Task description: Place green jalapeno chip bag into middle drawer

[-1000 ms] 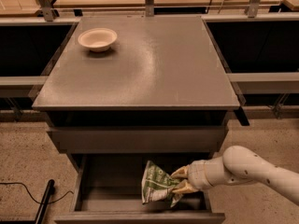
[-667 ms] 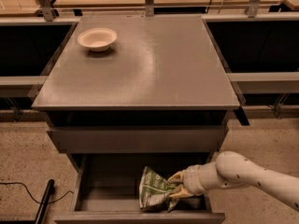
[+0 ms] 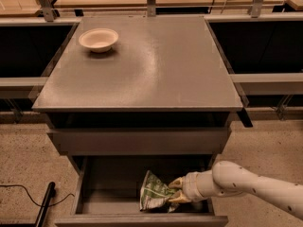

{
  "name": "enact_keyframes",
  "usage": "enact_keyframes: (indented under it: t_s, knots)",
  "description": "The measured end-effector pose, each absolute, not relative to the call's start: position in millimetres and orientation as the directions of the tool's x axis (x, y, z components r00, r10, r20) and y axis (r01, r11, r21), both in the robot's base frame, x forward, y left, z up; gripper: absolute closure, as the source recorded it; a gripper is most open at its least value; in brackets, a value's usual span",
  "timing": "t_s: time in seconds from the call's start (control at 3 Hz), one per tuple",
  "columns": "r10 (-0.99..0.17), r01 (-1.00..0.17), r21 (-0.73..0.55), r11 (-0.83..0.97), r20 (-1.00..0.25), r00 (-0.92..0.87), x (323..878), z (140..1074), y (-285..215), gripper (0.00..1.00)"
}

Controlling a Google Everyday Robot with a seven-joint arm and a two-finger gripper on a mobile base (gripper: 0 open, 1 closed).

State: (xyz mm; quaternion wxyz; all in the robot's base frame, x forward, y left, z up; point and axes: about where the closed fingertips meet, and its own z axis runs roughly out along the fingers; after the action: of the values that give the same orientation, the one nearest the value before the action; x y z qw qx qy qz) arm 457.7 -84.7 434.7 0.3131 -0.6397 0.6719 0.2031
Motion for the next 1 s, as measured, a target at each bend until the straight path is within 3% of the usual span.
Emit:
enact_keyframes:
  t_s: [0.33, 1.0]
  knots:
    - [-0.732, -0.987, -0.127, 0.103, -0.681, 0.011, 458.2, 432.7, -83.6, 0.85]
    - [-0.731, -0.987, -0.123, 0.098, -0.683, 0.012, 456.8, 431.3, -80.8, 0.39]
